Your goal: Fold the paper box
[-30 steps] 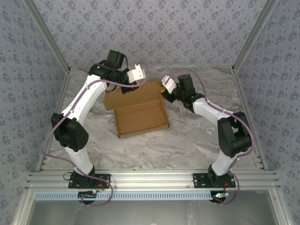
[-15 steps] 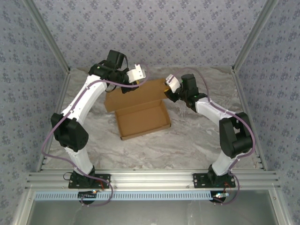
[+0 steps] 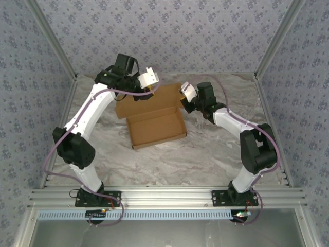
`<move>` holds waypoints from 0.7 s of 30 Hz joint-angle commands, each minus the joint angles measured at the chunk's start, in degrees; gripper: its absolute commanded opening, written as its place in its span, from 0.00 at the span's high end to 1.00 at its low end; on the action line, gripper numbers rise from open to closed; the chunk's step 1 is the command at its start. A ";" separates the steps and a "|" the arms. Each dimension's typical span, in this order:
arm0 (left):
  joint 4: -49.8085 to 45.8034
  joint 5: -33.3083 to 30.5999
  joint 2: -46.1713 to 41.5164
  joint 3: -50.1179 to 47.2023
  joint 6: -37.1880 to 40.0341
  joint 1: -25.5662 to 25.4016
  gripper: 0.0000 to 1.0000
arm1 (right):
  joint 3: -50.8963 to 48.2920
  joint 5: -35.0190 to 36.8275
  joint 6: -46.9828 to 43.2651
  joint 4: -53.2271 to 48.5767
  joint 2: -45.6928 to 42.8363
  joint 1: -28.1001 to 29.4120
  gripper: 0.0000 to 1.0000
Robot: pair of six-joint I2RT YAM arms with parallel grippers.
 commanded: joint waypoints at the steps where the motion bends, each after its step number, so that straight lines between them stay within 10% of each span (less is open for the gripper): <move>1: 4.57 -1.70 -5.14 -2.29 -3.32 -0.33 0.56 | -0.75 1.65 -0.42 -0.83 -2.42 -0.24 0.88; 14: 27.35 -11.77 -26.95 -27.65 -25.69 4.33 0.38 | -1.26 -1.74 -2.01 -4.13 -4.18 -3.76 0.87; 21: 38.67 -13.10 -34.63 -43.10 -37.88 6.08 0.34 | 0.65 -2.00 -1.36 -7.87 -4.30 -4.15 0.68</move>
